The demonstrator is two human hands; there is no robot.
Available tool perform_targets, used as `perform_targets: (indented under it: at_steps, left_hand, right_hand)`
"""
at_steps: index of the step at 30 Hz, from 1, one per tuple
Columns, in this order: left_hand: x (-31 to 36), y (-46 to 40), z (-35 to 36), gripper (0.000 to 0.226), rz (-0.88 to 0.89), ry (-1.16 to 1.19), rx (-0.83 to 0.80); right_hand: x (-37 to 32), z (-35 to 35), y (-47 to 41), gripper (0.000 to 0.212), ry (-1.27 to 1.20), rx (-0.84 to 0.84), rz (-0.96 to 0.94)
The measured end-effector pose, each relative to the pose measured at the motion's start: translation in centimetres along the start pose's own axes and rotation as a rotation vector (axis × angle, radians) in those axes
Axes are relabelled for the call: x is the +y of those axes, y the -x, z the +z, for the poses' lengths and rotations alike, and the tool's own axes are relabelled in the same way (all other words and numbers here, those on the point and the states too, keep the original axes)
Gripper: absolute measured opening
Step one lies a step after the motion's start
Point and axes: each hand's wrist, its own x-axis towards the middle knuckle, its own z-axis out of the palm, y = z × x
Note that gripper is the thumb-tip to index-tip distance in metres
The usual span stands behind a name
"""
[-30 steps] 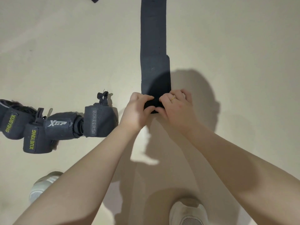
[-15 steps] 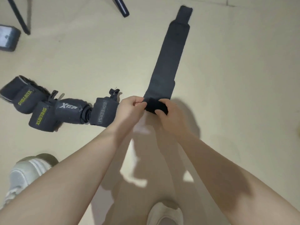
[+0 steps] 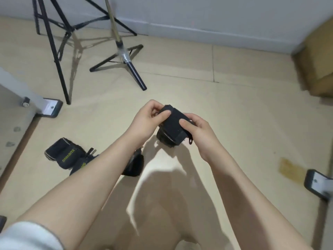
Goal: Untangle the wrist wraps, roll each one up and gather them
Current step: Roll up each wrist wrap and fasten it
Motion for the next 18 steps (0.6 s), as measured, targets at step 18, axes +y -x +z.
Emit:
perform_targets:
  at_steps: [18]
  left_hand:
    - [4.2,6.1,-3.7,0.034,0.087,0.255,-0.020]
  right_hand:
    - [-4.6,6.5,4.6,0.044,-0.080,0.290,-0.057]
